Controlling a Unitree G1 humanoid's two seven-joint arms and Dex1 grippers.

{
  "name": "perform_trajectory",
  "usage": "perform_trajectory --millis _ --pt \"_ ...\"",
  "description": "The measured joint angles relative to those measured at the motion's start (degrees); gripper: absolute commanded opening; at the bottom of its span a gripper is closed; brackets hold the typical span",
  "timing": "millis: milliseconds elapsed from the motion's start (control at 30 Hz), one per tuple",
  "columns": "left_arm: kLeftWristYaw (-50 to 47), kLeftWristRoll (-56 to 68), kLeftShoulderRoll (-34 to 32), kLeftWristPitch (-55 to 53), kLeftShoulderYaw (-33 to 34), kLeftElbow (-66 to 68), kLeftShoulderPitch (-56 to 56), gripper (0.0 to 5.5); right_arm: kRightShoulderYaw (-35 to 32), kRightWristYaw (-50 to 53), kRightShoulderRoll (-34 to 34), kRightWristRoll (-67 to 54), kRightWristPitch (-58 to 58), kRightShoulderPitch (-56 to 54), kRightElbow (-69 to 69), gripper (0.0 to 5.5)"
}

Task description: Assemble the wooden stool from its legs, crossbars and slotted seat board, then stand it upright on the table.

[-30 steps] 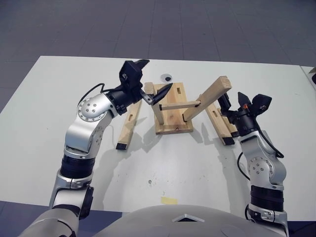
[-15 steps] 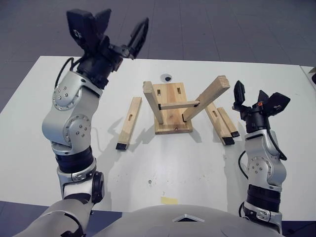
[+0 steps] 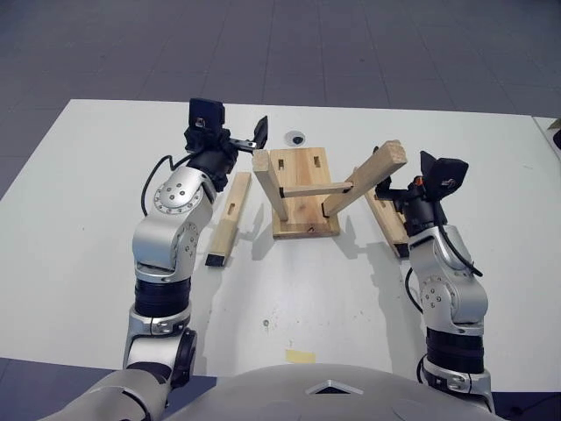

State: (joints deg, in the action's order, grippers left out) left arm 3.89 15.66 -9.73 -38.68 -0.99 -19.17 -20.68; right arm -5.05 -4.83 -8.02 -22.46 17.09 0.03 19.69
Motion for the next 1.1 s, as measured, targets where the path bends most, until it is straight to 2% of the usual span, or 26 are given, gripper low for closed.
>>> perform_trajectory --millis 167,300,400,567,633,700,800,867,1100 --pt "-0.84 -3.16 -1.81 0.74 2.24 3.51 -0.72 5.38 -3.66 -0.25 -1.86 1.02 -0.31 -1.03 -1.19 5.40" --pt "0.01 -4.93 -4.67 2.32 3.50 6.18 -2.36 5.38 -7.42 0.69 -3.15 -1.33 1.10 -7.81 -0.13 5.40" --pt "0.62 -4.88 -4.82 3.31 4.72 7.10 -4.11 5.38 -10.70 2.36 -3.29 -10.84 5.67 -16.74 4.44 5.40" --pt "1.47 -5.93 -5.82 4.51 5.33 7.22 -5.15 5.38 -11.29 4.22 -3.61 -34.00 11.57 -30.90 13.98 5.40" --pt "2.07 -6.60 -7.53 4.65 5.67 7.19 -4.27 5.38 -11.81 6.89 -4.44 -38.16 12.25 -34.99 16.03 5.40" --pt "2.44 -6.64 -8.02 4.63 6.61 7.17 -2.93 5.38 -9.69 8.29 -5.06 -37.68 14.41 -31.94 16.10 5.40" --pt "3.09 -6.62 -8.64 4.58 7.21 7.01 -2.07 5.38 -0.87 10.19 -4.96 -31.64 19.77 -20.34 12.27 5.40" --pt "3.17 -6.64 -9.37 4.22 8.21 7.16 -1.12 5.38 2.74 9.95 -4.56 -28.31 19.55 -17.68 12.45 5.40" --pt "3.04 -6.21 -7.17 2.66 8.38 6.65 0.83 5.38 2.68 6.68 -1.80 -23.83 14.03 -18.30 9.95 5.40"
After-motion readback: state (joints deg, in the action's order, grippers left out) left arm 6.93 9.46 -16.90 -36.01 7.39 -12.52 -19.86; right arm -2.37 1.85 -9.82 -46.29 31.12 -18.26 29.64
